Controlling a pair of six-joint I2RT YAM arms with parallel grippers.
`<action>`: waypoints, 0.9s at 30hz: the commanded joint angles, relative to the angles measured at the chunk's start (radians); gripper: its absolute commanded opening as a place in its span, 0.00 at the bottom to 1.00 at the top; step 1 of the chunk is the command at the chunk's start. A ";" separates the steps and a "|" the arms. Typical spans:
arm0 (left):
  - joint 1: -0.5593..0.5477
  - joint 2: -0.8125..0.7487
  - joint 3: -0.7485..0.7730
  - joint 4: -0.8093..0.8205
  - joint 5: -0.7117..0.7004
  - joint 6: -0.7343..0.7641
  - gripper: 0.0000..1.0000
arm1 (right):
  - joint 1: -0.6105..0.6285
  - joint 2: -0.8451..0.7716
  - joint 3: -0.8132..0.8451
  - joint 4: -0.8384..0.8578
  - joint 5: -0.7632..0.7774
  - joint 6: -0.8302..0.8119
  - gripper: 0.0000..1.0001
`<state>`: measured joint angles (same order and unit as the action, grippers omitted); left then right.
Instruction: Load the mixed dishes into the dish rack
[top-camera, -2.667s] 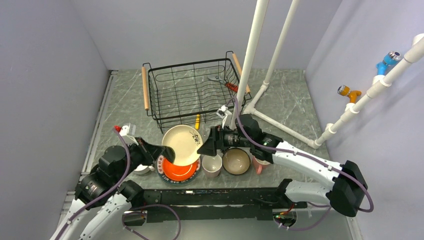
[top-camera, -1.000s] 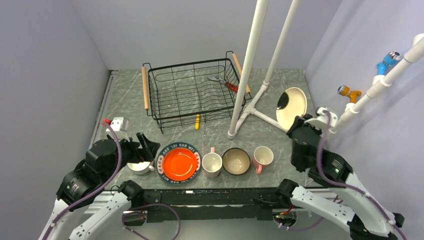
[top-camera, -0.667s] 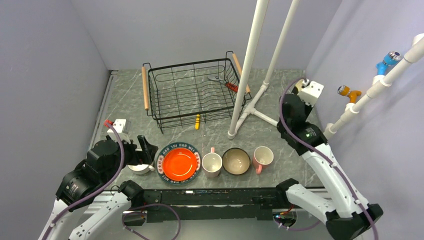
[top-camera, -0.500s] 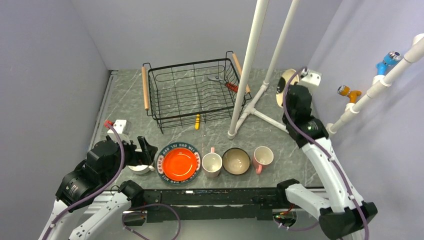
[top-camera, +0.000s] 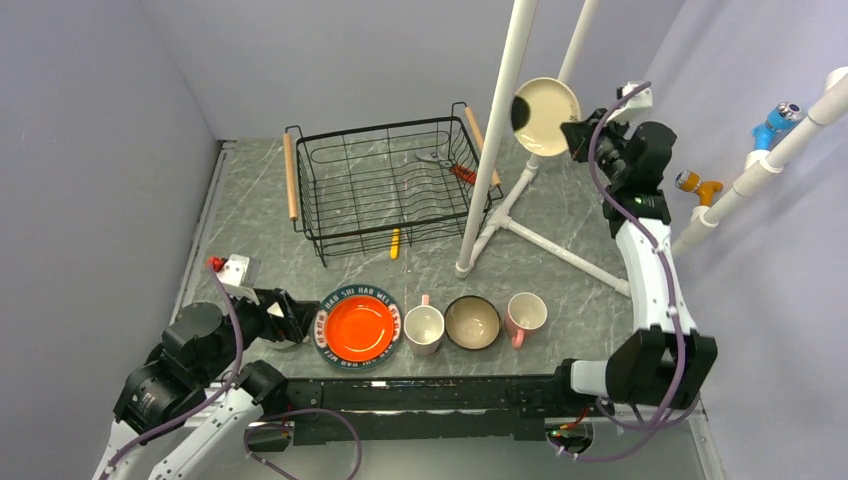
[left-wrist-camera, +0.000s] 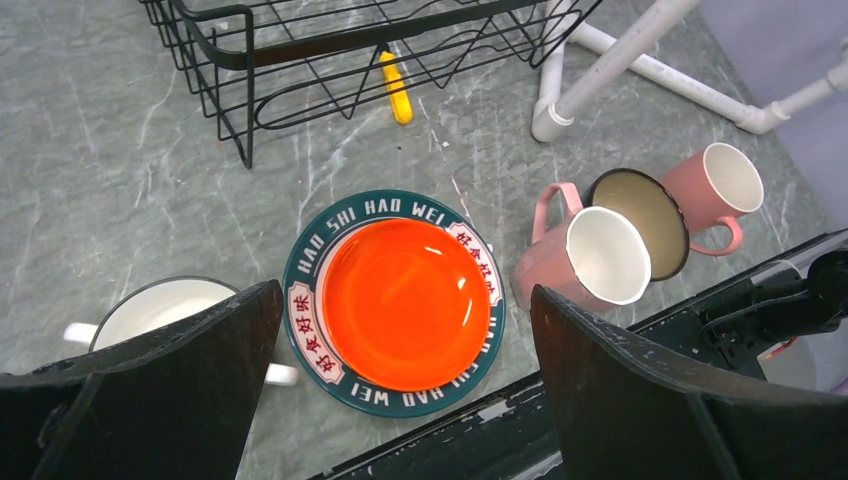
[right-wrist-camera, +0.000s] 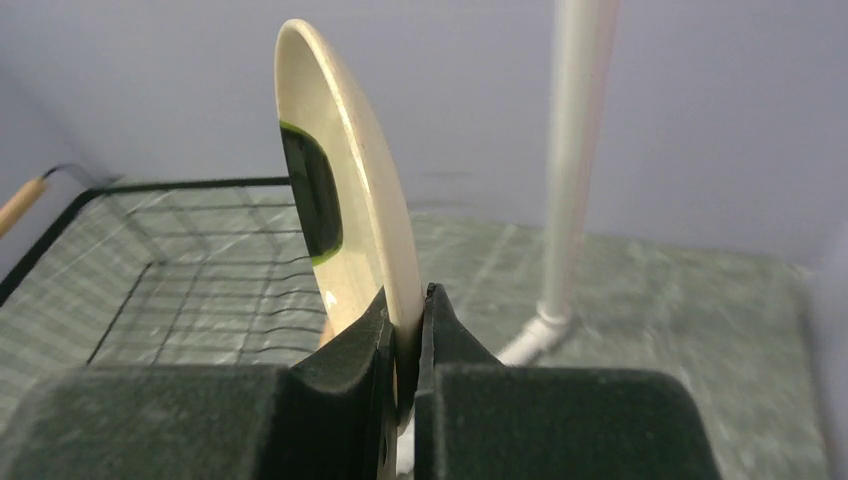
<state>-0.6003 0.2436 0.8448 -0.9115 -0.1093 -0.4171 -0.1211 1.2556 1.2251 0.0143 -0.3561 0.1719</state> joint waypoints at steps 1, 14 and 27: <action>-0.004 -0.051 -0.036 0.106 0.032 0.035 0.99 | 0.000 0.087 0.057 0.283 -0.460 -0.006 0.00; -0.001 -0.101 -0.049 0.104 -0.002 0.019 0.99 | 0.182 0.268 0.108 0.288 -0.525 -0.415 0.00; -0.003 -0.124 -0.052 0.097 -0.021 0.009 0.99 | 0.246 0.555 0.309 0.237 -0.660 -0.503 0.00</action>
<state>-0.6003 0.1337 0.7940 -0.8494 -0.1123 -0.4065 0.1184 1.7859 1.4696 0.1867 -0.9352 -0.3153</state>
